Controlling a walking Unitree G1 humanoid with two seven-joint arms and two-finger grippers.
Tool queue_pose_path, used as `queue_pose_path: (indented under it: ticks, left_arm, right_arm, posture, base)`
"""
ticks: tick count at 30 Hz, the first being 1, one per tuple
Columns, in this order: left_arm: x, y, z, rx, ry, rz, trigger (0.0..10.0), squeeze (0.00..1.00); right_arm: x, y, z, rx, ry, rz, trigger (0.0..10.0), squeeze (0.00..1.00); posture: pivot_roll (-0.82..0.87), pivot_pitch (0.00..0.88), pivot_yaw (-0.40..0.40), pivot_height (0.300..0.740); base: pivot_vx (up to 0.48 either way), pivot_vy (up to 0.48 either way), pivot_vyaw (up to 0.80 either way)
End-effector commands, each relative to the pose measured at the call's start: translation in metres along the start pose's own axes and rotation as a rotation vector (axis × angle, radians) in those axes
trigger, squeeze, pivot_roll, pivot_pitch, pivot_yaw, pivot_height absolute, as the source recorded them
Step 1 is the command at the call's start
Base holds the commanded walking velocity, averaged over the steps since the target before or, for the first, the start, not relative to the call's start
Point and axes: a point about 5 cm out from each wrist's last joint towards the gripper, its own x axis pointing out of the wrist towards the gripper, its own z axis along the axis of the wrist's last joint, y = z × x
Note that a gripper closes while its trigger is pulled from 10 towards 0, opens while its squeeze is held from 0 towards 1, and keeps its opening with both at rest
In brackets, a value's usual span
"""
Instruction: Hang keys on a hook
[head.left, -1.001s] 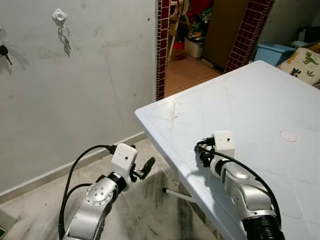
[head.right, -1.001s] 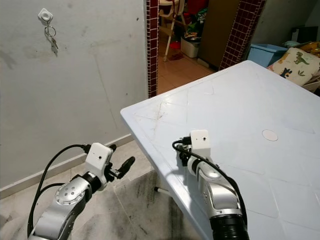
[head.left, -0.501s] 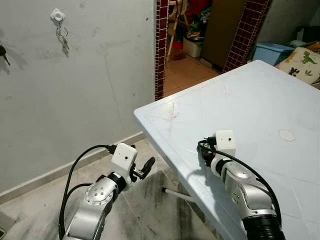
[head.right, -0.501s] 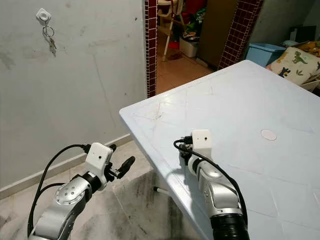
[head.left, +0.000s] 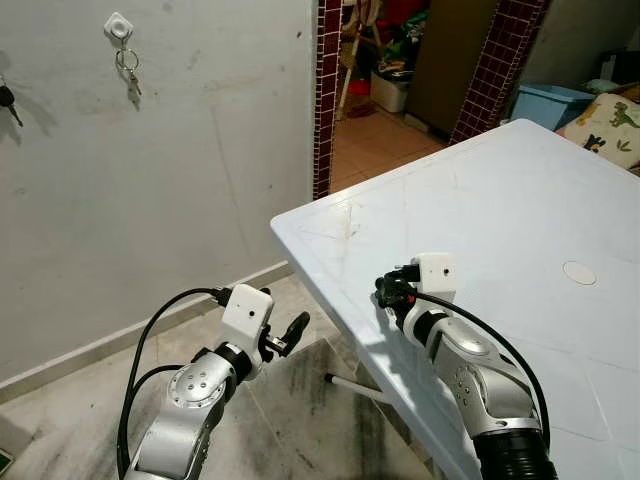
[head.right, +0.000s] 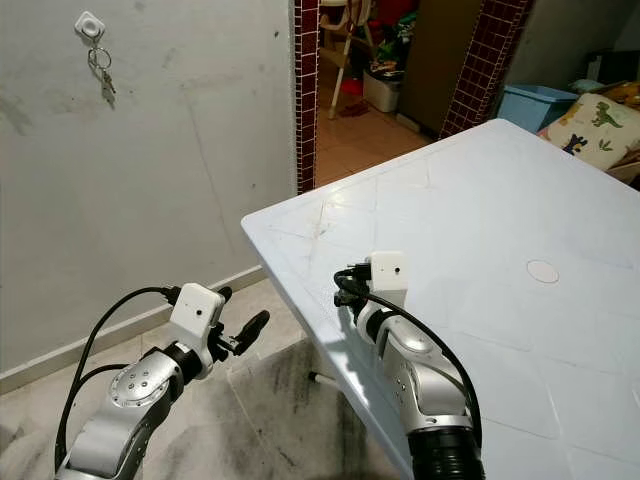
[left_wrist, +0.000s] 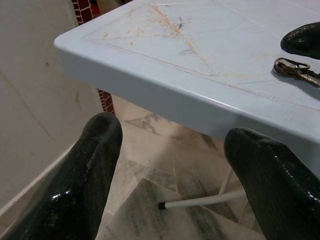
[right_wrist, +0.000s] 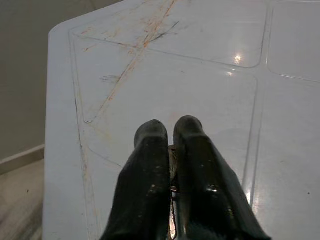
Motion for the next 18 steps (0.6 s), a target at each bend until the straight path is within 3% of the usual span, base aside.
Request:
queue_pose_path:
  ticks: [1,5,6,7,8,9,10,11,13,14,18]
  left_arm:
    - [0.002,0.002,0.0,-0.002,0.008,0.005,10.0,0.0]
    - [0.002,0.003,0.0,-0.002,0.007,0.005,10.0,0.0]
    - [0.002,0.003,0.0,0.0,0.007,0.005,10.0,0.0]
    - [0.002,0.003,0.001,0.0,0.007,0.006,10.0,0.0]
    - [0.002,0.003,0.001,0.0,0.007,0.006,10.0,0.0]
    - [0.002,0.003,0.001,0.0,0.007,0.006,10.0,0.0]
    - [0.002,0.003,0.001,0.0,0.007,0.006,10.0,0.0]
    - [0.003,0.003,0.001,0.0,0.007,0.007,10.0,0.0]
    - [0.002,0.003,0.0,0.0,0.007,0.006,10.0,0.0]
    - [0.002,0.003,0.0,0.0,0.008,0.006,10.0,0.0]
    - [0.002,0.003,0.0,-0.001,0.009,0.004,10.0,0.0]
  right_arm:
    - [0.0,-0.001,0.006,-0.004,-0.023,0.001,0.0,0.0]
    - [0.0,-0.002,0.008,-0.028,-0.037,-0.01,0.0,0.0]
    - [0.0,-0.003,0.011,-0.068,-0.048,-0.012,2.0,0.0]
    - [0.0,-0.004,0.012,-0.088,-0.056,-0.013,2.0,0.0]
    - [-0.001,-0.003,0.014,-0.112,-0.066,-0.01,5.5,0.0]
    - [-0.002,-0.003,0.016,-0.134,-0.08,-0.002,10.0,0.0]
    - [-0.003,-0.003,0.017,-0.144,-0.091,-0.004,10.0,0.0]
    - [-0.004,-0.003,0.019,-0.149,-0.103,0.001,10.0,1.0]
    - [-0.006,0.0,0.021,-0.17,-0.12,0.029,10.0,1.0]
    - [-0.009,0.004,0.021,-0.236,-0.131,0.062,10.0,1.0]
    - [-0.013,0.004,0.013,-0.355,-0.118,0.1,10.0,1.0]
  posture:
    - [0.01,0.011,-0.024,0.74]
    - [0.01,0.009,-0.024,0.74]
    - [0.01,0.009,-0.024,0.74]
    - [0.01,0.009,-0.024,0.74]
    - [0.01,0.009,-0.024,0.74]
    - [0.01,0.009,-0.024,0.74]
    - [0.01,0.009,-0.024,0.74]
    - [0.01,0.009,-0.024,0.74]
    - [0.01,0.008,-0.024,0.74]
    - [0.01,0.008,-0.024,0.74]
    - [0.01,0.009,-0.022,0.74]
  base:
    - [0.0,0.0,0.0]
    - [0.0,0.0,0.0]
    - [0.0,0.0,0.0]
    - [0.0,0.0,0.0]
    - [0.0,0.0,0.0]
    - [0.0,0.0,0.0]
    - [0.0,0.0,0.0]
    - [0.0,0.0,0.0]
    - [0.0,0.0,0.0]
    - [0.0,0.0,0.0]
    - [0.0,0.0,0.0]
